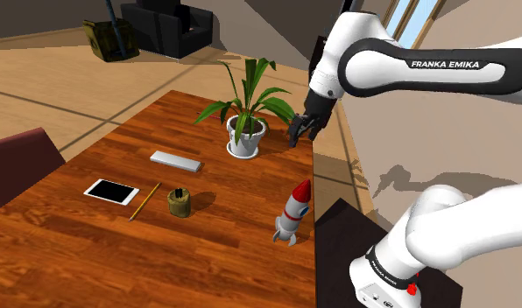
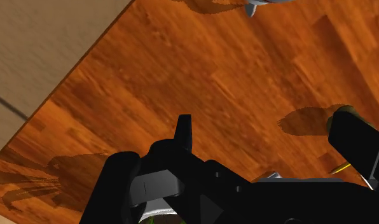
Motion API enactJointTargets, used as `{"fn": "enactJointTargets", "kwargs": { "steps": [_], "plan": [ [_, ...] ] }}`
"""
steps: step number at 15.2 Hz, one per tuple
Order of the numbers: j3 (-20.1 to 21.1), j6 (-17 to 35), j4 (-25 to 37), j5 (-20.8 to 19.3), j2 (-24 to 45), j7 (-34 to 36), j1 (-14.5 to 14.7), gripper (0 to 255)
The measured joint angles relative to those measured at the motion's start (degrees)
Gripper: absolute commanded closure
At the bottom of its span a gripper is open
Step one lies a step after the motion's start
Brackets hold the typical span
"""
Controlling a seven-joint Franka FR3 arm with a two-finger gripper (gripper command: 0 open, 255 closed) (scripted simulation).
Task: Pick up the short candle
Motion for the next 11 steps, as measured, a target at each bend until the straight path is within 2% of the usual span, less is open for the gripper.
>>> {"fn": "enactJointTargets", "kwargs": {
  "steps": [6,11],
  "plan": [
    [5.39,7.65,2.78,1.13,10.63,6.51,1.55,0],
    [9.1,13.77,5.85,0.19,20.1,11.85,2.26,0]
  ]
}}
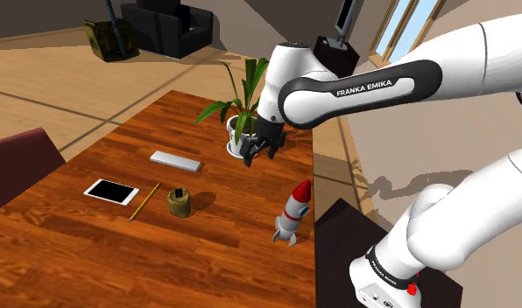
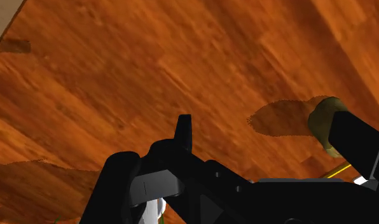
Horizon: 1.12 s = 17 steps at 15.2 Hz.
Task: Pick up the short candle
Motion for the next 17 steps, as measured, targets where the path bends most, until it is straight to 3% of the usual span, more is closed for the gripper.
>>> {"fn": "enactJointTargets", "kwargs": {
  "steps": [7,11,17],
  "plan": [
    [4.24,5.32,8.62,-4.74,14.93,9.72,1.88,0],
    [4.8,7.93,14.9,-8.95,24.74,15.05,3.76,0],
    [3.94,7.75,27.07,-14.02,38.09,21.46,8.13,0]
  ]
}}
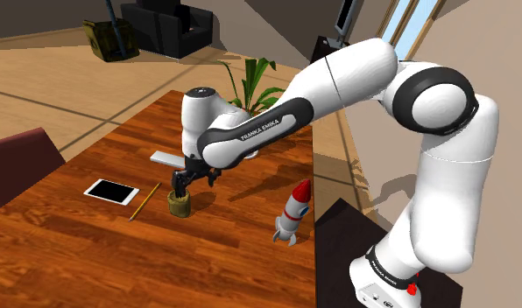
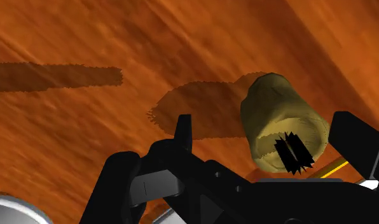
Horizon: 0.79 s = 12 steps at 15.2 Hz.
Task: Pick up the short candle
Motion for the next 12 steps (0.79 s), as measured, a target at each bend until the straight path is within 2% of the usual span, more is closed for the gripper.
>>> {"fn": "enactJointTargets", "kwargs": {
  "steps": [5,12],
  "plan": [
    [-1.25,-1.61,11.03,-2.47,10.24,3.24,3.75,0],
    [-2.2,1.48,12.35,-3.71,14.76,4.27,4.87,0]
  ]
}}
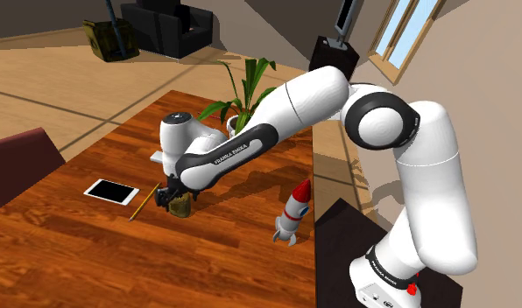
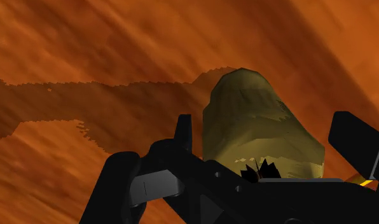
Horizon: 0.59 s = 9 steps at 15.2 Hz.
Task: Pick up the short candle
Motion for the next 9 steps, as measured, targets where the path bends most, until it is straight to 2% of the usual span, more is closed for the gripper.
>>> {"fn": "enactJointTargets", "kwargs": {
  "steps": [1,2,9],
  "plan": [
    [-0.07,0.36,-0.11,-0.09,0.29,0.09,0.07,0],
    [-0.11,0.49,-0.07,-0.13,0.44,0.09,0.08,255],
    [-0.13,0.58,-0.05,-0.15,0.47,0.07,0.05,255]
  ]
}}
